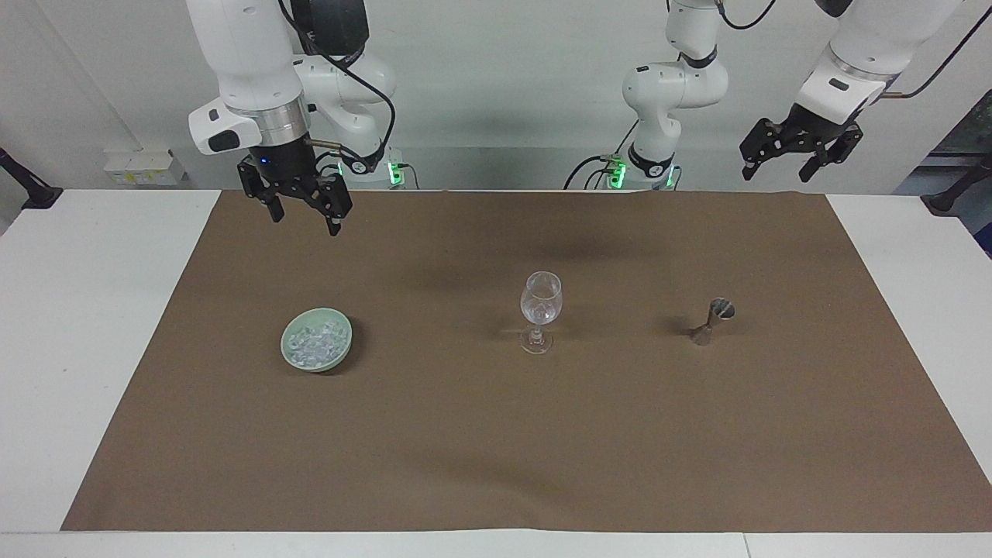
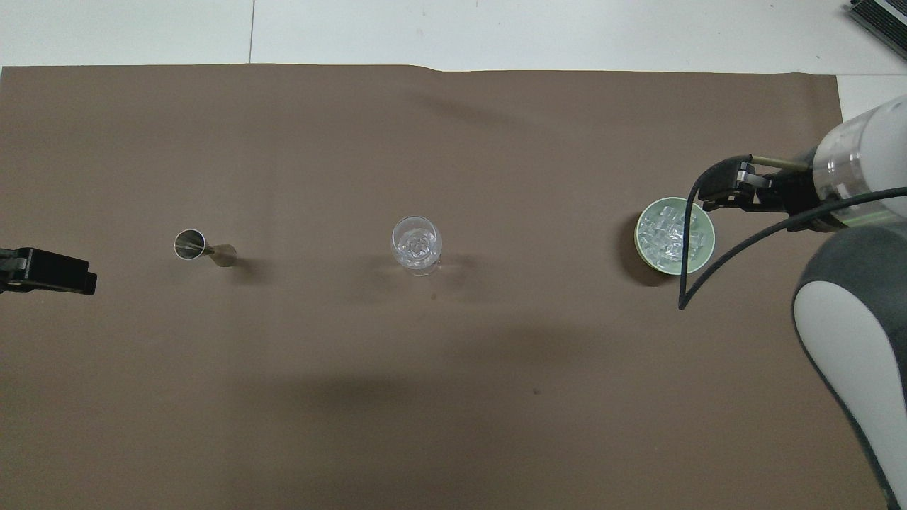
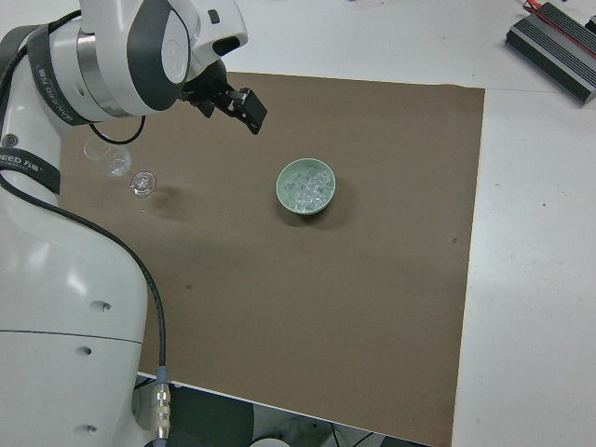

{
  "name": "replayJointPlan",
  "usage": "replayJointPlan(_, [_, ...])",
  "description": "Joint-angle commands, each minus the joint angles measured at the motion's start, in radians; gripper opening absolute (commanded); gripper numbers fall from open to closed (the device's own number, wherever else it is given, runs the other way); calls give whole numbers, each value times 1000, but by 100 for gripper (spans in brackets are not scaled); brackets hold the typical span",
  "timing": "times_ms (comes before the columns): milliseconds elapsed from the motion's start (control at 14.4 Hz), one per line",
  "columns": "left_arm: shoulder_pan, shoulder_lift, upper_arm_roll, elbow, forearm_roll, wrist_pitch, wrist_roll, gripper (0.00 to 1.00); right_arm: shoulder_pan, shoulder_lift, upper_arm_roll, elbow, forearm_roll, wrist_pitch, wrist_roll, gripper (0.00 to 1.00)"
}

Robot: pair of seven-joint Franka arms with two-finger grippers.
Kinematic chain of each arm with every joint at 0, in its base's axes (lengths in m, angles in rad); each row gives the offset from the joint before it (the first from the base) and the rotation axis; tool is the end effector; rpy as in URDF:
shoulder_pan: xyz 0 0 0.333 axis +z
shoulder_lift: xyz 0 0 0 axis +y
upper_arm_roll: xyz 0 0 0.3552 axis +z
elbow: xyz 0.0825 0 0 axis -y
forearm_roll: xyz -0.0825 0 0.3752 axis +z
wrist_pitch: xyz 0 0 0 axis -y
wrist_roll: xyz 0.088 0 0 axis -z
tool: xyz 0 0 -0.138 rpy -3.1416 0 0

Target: Pour wine and add ice with both arms

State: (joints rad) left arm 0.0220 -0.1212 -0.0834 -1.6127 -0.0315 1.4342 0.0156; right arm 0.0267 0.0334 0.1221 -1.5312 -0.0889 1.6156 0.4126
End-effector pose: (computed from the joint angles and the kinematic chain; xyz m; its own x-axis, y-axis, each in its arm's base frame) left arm 0.4851 -0.0376 0.6645 0.9952 -0.0799 -0.0573 -0.0787 -0.9966 0.0222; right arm 0.5596 0.0706 0.6374 0.9632 -0.2562 0.0808 -0.2611 -0.9636 0.0571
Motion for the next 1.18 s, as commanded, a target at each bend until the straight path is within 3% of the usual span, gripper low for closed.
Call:
replayJointPlan(0, [10,-8,-3,4,1,-20,12,100,-22,6,16,46,-14,-75,-58,100])
replayJointPlan(416, [10,-8,-3,4,1,-20,12,100,-34,-35,16,-27,34,-91,-90,100])
replayJointPlan(1110, [10,-8,-3,4,1,-20,12,100,-65,-33,14,-35,90,-31,-141,100])
